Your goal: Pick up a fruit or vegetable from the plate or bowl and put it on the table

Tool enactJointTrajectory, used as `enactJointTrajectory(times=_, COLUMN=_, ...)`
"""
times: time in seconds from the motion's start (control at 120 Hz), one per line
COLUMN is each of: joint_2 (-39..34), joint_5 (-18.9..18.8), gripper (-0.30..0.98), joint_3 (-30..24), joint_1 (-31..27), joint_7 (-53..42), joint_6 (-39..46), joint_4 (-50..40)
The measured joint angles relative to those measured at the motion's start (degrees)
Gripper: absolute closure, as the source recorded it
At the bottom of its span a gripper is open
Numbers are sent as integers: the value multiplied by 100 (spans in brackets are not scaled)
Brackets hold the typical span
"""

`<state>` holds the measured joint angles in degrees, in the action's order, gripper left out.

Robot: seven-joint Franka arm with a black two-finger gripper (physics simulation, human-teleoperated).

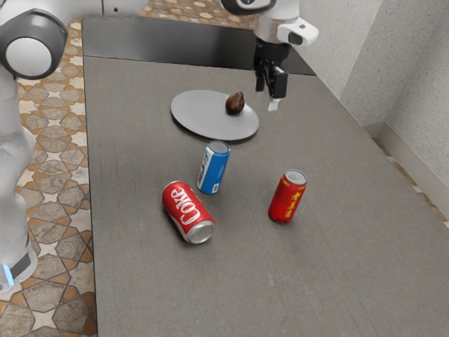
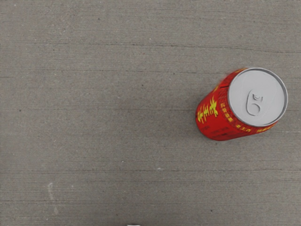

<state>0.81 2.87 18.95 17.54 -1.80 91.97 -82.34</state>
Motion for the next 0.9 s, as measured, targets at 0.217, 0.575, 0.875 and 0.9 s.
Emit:
enactJointTrajectory(times=0.217, joint_2=9, joint_5=13, gripper=0, joint_3=12, joint_1=-222, joint_7=-74, joint_6=48, joint_4=-2)
enactJointTrajectory(times=0.575, joint_2=539, joint_5=-250, gripper=0, joint_3=257, joint_1=-851, joint_7=-164, joint_6=90, joint_4=349)
enactJointTrajectory(times=0.875, joint_2=2286, joint_5=269, gripper=0, joint_3=264, joint_1=-2885, joint_7=-198, joint_6=331, joint_4=1554)
enactJointTrajectory(times=0.9, joint_2=2323, joint_5=296, gripper=0, joint_3=272, joint_1=-2930, joint_7=-200, joint_6=361, joint_4=1556)
